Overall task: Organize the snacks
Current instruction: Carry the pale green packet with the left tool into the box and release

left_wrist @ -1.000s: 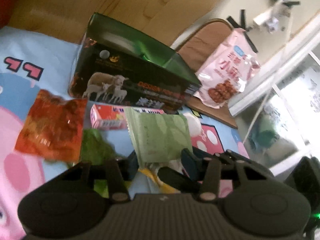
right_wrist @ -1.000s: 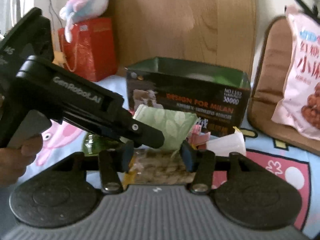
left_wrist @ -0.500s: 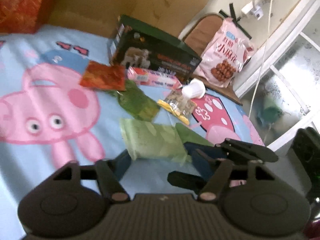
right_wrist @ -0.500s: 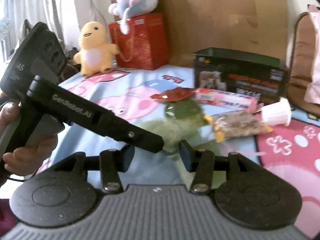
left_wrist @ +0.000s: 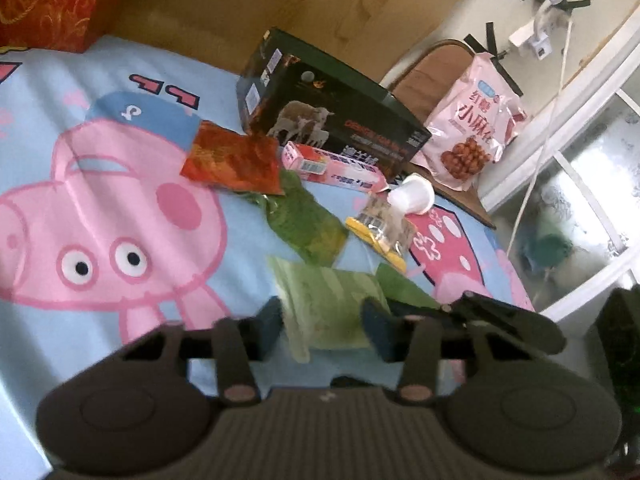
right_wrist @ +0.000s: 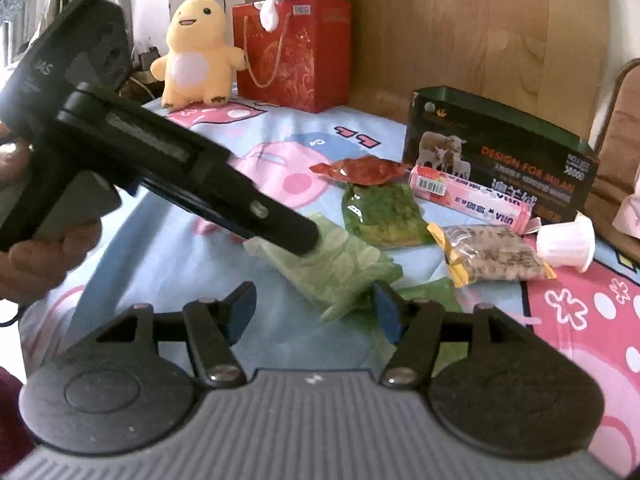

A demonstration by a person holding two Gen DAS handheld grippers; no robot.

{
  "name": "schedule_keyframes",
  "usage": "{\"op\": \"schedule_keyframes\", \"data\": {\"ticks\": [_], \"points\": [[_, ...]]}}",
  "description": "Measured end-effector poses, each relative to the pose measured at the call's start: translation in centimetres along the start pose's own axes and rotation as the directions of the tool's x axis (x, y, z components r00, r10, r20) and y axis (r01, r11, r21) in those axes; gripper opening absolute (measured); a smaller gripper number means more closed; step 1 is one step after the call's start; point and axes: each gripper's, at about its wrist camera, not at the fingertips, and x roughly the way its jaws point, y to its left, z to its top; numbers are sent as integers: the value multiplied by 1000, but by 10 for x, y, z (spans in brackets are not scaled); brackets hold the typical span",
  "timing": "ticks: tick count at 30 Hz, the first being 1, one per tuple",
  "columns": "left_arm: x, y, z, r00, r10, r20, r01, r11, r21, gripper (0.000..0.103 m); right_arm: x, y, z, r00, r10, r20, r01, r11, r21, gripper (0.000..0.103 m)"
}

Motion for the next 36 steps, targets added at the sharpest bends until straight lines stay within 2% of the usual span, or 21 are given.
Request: {"op": "schedule_keyframes", "data": {"ticks": [1,2,4,7,12,18,20,23,25,27,29,31,33,35,36], "points": [[-1,-1,-1,1000,4,-5,-4,1000,1,36,0,0,0,1000,-11,7,11,1000,-3,61],[-3,0,-2,1000,-5,-9,5,1000,-7,35,0,1,0,999,-30,14,30,1000,-9,50],[-11,-1,-1,999,-31,-7,31,999,-17,35,-2,-1,1,999,-45,20,45,999,-12,43],[-24,-10,12,998,-46,34,45,999,16,35,-10,-7,5,998,-23,60,22,1000,16,42],[-22,-31,58,994,-44,99,36,996,79,36,-19,-20,31,982,-70,173,71,997,-1,42],[20,-43,134,987,-31,160,18,997,81,38,-1,-72,75,957,-170,237,157,985,72,42],[38,-48,155,985,0,174,-16,995,95,39,9,-92,91,945,-209,252,186,976,112,42],[65,-50,175,985,45,165,-62,993,100,39,31,-122,110,946,-237,219,203,965,168,42],[78,-47,179,987,65,148,-79,993,90,44,45,-136,116,950,-253,184,218,957,192,44],[84,-42,177,990,66,125,-75,995,72,55,53,-141,117,949,-273,159,242,952,188,46],[73,-37,170,988,33,154,-45,996,74,64,49,-144,113,941,-293,169,259,946,197,56],[56,-32,158,982,11,188,-27,996,80,66,33,-148,102,937,-283,204,237,946,221,56],[41,-24,144,979,-38,199,25,998,66,66,16,-153,85,933,-281,226,223,941,253,56],[35,-15,128,980,-76,182,70,997,41,65,6,-159,68,943,-252,218,180,936,301,56],[36,-12,120,983,-75,168,70,997,35,64,5,-162,60,952,-230,204,155,932,329,56]]}}
